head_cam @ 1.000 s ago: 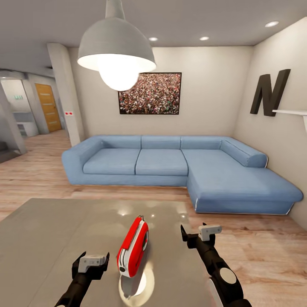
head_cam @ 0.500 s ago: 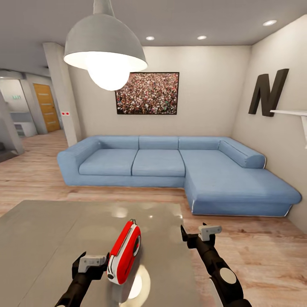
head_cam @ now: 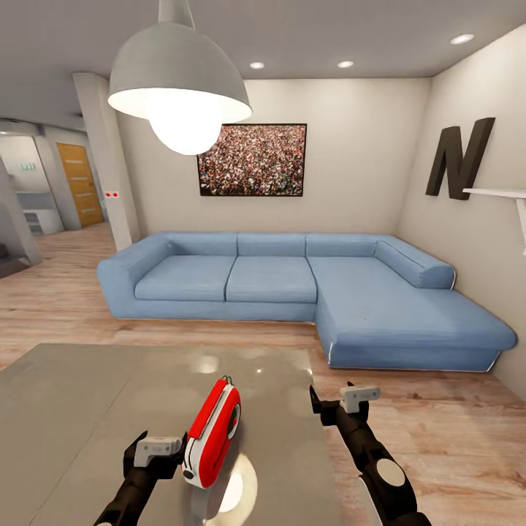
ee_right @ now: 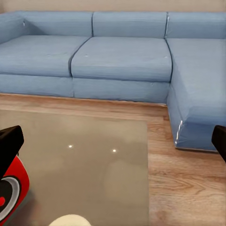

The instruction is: Turn on the radio receiver that's on the table in the living room.

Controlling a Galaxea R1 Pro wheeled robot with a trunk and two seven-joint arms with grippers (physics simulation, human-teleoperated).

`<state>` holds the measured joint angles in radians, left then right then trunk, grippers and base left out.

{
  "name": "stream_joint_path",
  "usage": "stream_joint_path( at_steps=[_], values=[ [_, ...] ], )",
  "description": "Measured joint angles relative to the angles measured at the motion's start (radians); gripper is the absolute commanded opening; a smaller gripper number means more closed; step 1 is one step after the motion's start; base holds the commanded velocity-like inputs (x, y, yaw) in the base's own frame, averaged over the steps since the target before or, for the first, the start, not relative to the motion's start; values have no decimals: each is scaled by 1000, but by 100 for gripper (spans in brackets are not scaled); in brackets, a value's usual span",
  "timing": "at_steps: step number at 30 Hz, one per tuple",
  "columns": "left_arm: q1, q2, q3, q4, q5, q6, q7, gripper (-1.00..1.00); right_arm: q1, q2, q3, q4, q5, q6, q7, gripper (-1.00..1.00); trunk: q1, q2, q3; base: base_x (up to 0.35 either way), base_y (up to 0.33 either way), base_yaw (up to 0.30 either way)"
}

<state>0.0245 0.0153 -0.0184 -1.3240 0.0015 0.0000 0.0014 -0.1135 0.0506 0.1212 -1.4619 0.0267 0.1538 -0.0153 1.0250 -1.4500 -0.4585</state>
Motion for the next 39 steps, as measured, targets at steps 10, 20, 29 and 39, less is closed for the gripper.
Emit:
stream_joint_path(
  at_steps=[10, 20, 29, 39],
  values=[
    [0, 0, 0, 3, 0, 0, 0, 100, 0, 0, 0, 0, -1, 0, 0, 100, 0, 0, 0, 1, 0, 0],
    [0, 0, 1, 5, 0, 0, 0, 100, 0, 0, 0, 0, -1, 0, 0, 100, 0, 0, 0, 126, -69, 0],
    [0, 0, 1, 3, 0, 0, 0, 100, 0, 0, 0, 0, -1, 0, 0, 100, 0, 0, 0, 219, -77, 0],
    [0, 0, 0, 2, 0, 0, 0, 100, 0, 0, 0, 0, -1, 0, 0, 100, 0, 0, 0, 62, -6, 0]
  ],
)
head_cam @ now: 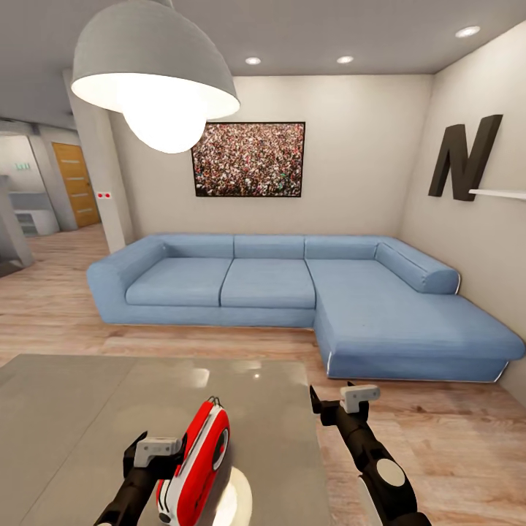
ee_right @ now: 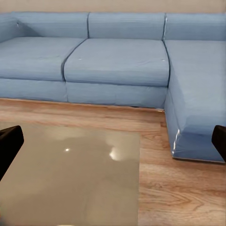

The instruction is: Turn on the radio receiver that's on the table in the living room.

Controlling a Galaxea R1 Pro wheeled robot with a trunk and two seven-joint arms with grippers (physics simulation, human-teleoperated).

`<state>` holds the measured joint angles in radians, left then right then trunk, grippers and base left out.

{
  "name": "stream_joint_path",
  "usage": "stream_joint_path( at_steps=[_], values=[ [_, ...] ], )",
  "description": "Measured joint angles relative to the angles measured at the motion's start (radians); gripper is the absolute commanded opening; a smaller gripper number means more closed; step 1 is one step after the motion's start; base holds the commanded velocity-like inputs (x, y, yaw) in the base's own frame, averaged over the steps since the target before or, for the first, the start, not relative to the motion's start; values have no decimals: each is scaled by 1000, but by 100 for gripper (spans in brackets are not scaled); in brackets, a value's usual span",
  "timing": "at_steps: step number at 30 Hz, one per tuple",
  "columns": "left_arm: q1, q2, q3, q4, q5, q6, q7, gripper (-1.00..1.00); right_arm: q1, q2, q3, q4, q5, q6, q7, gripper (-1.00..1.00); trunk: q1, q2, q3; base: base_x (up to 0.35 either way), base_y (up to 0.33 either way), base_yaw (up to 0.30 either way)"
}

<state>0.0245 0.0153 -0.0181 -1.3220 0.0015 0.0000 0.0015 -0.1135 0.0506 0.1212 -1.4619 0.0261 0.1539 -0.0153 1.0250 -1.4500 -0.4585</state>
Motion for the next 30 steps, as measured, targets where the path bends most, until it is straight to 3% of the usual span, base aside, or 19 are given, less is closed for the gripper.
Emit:
stream_joint_path(
  at_steps=[12, 30],
  values=[
    [0, 0, 0, 0, 0, 0, 0, 100, 0, 0, 0, 0, 0, 0, 0, 100, 0, 0, 0, 30, 0, 0],
    [0, 0, 0, 0, 0, 0, 0, 100, 0, 0, 0, 0, 0, 0, 0, 100, 0, 0, 0, 171, 0, 0]
  ],
)
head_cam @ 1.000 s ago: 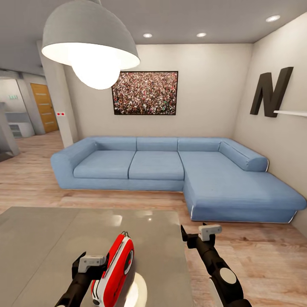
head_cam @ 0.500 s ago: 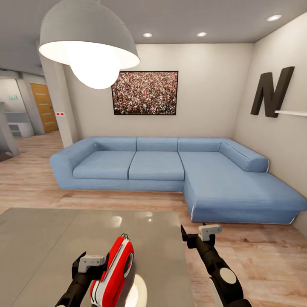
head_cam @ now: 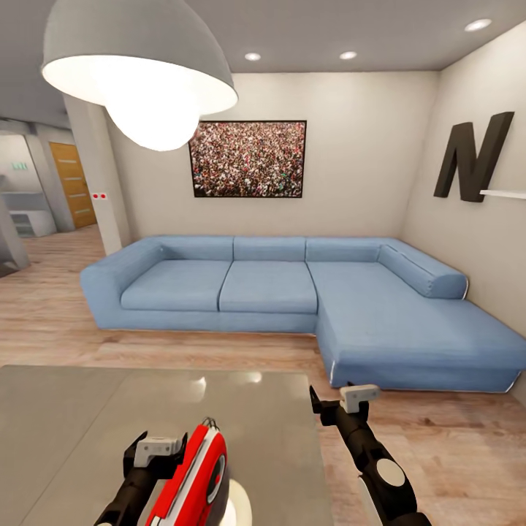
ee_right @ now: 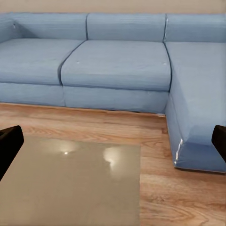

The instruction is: Turn on the radio receiver that's on the table in the living room.

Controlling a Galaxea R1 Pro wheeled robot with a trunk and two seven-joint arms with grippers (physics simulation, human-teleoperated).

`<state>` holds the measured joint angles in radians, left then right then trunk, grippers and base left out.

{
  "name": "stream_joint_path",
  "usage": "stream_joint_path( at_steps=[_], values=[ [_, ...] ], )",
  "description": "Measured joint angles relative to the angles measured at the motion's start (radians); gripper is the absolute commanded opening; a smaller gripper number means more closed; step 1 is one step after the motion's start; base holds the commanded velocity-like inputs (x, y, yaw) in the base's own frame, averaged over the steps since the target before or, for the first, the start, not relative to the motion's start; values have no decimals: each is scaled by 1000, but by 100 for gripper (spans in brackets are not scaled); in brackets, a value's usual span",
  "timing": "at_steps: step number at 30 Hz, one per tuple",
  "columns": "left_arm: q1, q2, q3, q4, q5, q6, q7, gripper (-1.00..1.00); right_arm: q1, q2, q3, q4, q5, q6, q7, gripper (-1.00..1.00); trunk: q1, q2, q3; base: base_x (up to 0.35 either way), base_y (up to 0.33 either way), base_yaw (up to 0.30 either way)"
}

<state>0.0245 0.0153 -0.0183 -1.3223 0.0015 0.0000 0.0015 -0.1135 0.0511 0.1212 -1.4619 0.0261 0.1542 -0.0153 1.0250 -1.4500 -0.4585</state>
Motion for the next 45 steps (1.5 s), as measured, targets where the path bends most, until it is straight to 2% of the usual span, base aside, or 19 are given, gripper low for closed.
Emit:
stream_joint_path(
  at_steps=[45],
  values=[
    [0, 0, 0, 0, 0, 0, 0, 100, 0, 0, 0, 0, 0, 0, 0, 100, 0, 0, 0, -4, 0, 0]
  ],
)
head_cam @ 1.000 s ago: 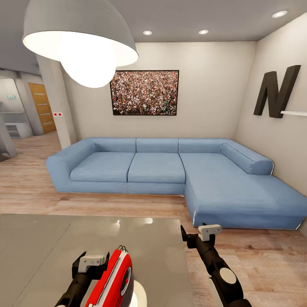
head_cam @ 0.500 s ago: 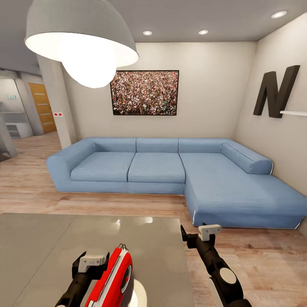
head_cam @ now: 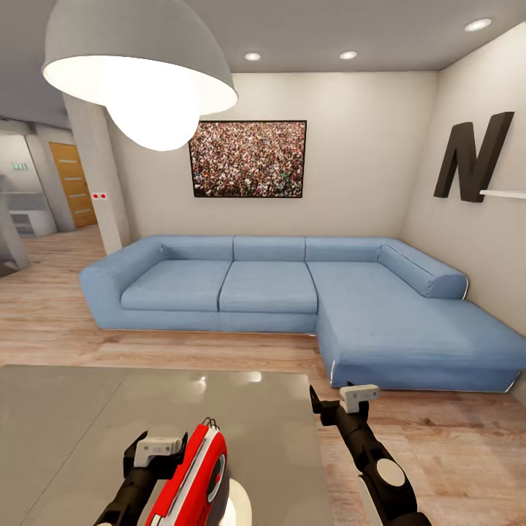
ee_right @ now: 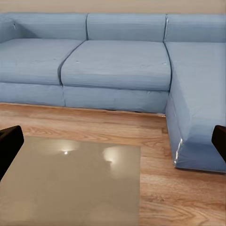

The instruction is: Turn on the radio receiver that's on the table in the living room.

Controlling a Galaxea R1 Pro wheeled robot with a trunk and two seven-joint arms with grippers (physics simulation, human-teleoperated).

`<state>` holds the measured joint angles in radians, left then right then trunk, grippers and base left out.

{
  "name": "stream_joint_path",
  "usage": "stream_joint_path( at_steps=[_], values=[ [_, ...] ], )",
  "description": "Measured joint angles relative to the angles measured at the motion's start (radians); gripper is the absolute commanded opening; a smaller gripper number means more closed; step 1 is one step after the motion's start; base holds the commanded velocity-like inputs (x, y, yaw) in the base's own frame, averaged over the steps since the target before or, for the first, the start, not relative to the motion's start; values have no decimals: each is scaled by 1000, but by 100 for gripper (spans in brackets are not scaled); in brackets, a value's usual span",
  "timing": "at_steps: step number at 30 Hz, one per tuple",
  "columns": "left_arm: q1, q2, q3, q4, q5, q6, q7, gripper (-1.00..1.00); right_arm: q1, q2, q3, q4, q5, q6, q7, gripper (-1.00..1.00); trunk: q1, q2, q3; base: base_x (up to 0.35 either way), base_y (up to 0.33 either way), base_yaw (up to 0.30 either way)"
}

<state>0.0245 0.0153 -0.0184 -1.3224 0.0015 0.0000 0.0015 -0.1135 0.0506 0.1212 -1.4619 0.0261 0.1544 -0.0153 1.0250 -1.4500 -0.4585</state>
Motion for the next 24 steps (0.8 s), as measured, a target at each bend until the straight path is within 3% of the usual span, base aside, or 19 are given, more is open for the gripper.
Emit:
stream_joint_path(
  at_steps=[24],
  values=[
    [0, 0, 0, 1, 0, 0, 0, 100, 0, 0, 0, 0, 0, -1, 0, 100, 0, 0, 0, -23, 0, 0]
  ],
)
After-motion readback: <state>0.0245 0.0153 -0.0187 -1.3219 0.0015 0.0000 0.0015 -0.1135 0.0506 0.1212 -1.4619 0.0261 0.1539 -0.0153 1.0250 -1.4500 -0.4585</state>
